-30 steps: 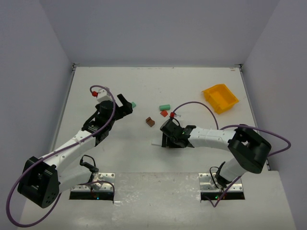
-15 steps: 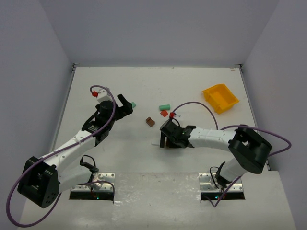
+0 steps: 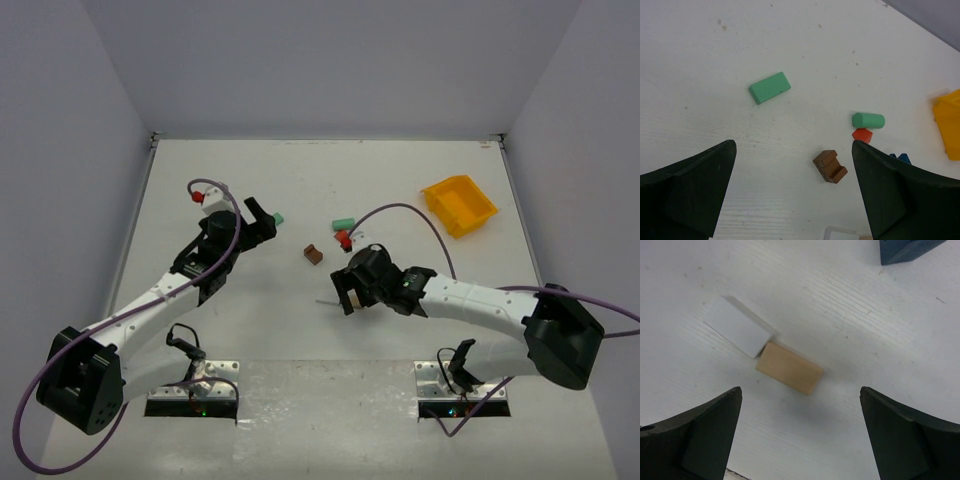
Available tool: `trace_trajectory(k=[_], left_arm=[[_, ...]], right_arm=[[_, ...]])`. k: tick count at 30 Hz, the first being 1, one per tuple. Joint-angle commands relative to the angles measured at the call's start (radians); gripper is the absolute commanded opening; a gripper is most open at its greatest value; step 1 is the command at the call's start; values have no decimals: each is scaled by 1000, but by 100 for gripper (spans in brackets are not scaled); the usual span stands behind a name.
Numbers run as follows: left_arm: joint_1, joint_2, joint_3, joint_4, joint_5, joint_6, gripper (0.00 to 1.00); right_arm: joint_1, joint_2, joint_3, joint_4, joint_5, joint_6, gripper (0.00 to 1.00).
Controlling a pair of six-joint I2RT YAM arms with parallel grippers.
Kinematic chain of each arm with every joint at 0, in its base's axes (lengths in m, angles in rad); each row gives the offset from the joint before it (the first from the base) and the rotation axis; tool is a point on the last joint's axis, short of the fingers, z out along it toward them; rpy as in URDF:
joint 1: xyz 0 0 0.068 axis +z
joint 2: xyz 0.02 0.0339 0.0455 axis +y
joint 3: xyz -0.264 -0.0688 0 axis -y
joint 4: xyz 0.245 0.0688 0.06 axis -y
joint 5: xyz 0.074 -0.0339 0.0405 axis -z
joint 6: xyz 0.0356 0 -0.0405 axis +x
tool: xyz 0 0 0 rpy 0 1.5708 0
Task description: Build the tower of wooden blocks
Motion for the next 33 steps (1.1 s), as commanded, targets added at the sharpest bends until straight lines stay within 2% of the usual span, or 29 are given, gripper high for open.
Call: trace_trajectory(k=[1,10,21,33], left_arm=[[9,-15,-8,44,-16,-3,100],[9,6,-1,42,-30,1,100],[10,11,-3,40,-35,2,100],[10,8,-2,37,-40,1,100]], right_arm=[[6,54,-8,-95,87,-112,99],[11,123,-35,24,-6,-128,99],[11,159,-48,97,27,-88,99],[11,201,-23,102,50,-66,99]])
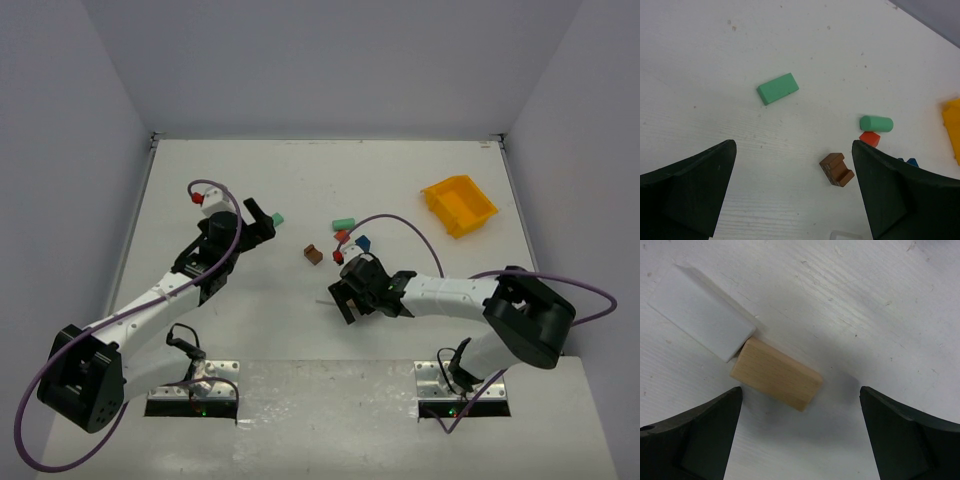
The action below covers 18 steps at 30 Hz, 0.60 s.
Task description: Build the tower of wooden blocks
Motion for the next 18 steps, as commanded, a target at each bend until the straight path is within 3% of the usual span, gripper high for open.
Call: trace_trajectory(k=[1,18], left_arm=[[9,-2,5,38,-10,1,100],[9,-3,7,29,-26,-7,100]], right_arm=[[6,26,22,8,45,21,99],[6,63,55,-18,104,81,99]])
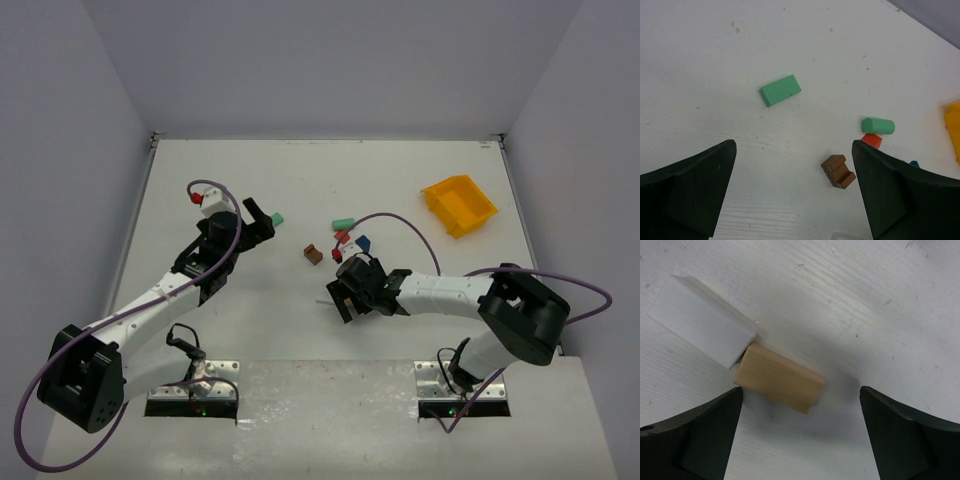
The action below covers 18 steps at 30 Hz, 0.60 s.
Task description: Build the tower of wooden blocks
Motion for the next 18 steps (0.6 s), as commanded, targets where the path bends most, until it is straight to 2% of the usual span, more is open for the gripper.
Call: trace_trajectory(k=[1,18], left_arm=[[9,-3,6,29,-11,-6,100],[9,-7,5,29,-4,-7,100]], right_arm=[[1,31,23,6,78,30,99],[1,35,36,0,119,105,99]])
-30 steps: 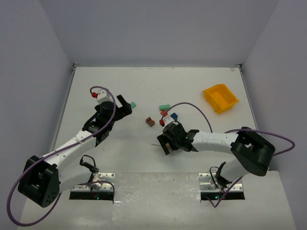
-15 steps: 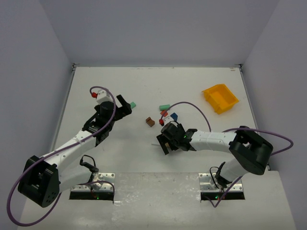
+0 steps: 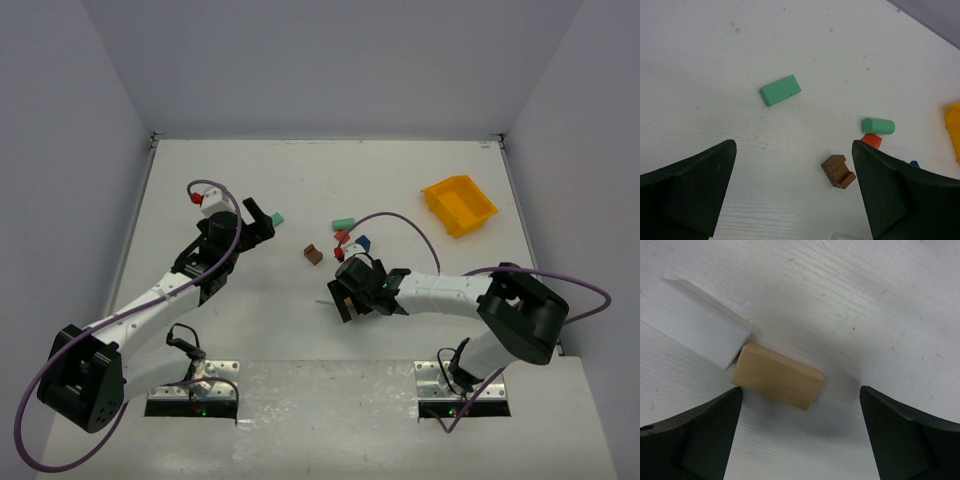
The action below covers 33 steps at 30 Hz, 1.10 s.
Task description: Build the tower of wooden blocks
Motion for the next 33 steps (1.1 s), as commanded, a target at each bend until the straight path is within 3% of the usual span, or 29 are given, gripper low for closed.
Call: trace_trajectory(k=[1,33], left_arm=[[9,-8,5,30,-3,-7,100],[9,-12,1,34,2,-9,100]], right_arm=[[-2,29,26,39,97,36,99],[-4,48,45,86,148,99,99]])
